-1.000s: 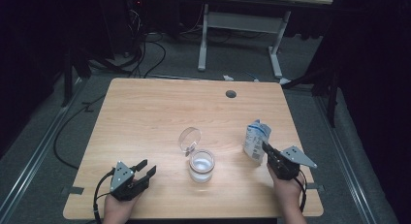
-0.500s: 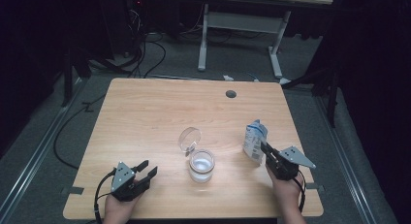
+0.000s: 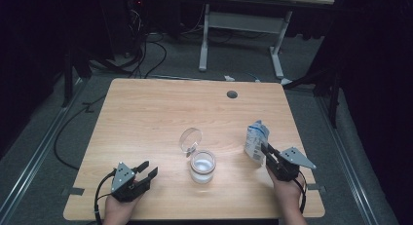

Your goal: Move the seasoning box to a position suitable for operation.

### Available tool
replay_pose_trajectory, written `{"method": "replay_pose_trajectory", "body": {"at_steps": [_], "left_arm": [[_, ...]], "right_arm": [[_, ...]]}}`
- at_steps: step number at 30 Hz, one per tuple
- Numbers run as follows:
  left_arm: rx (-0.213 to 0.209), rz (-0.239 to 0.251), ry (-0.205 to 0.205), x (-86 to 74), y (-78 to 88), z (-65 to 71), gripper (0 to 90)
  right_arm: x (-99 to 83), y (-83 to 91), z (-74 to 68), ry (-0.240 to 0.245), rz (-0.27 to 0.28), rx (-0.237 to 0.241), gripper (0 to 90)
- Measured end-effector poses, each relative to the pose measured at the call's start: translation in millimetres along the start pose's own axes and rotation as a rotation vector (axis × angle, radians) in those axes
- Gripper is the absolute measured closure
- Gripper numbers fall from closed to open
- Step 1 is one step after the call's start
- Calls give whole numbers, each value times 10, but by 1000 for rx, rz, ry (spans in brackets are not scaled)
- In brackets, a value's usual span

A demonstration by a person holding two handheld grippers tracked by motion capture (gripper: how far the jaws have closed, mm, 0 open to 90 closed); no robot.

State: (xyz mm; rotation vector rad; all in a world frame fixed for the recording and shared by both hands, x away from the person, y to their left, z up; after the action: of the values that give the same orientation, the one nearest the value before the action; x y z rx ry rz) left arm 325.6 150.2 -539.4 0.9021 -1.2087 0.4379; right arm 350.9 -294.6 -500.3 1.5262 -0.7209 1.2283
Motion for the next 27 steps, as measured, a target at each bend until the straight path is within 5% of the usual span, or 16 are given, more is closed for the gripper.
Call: {"method": "replay_pose_trajectory", "body": {"at_steps": [27], "left_arm": [[-10, -69, -56, -15, -78, 93, 593]], "right_arm": [[-183, 146, -65, 10, -67, -32, 603]]}}
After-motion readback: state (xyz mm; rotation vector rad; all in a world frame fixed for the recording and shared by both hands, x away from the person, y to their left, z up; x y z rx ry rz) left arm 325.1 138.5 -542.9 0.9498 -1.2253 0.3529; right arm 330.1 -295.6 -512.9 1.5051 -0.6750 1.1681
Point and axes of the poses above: each handheld gripper's, and its own axes: y roughly backward along the jaws, x roughly out of its top, z roughly to its right, the point moved 4 cm from there along -y, roughly forward along the jaws, and after that the axes turned 1 degree about -y, right-handed, at the moved point
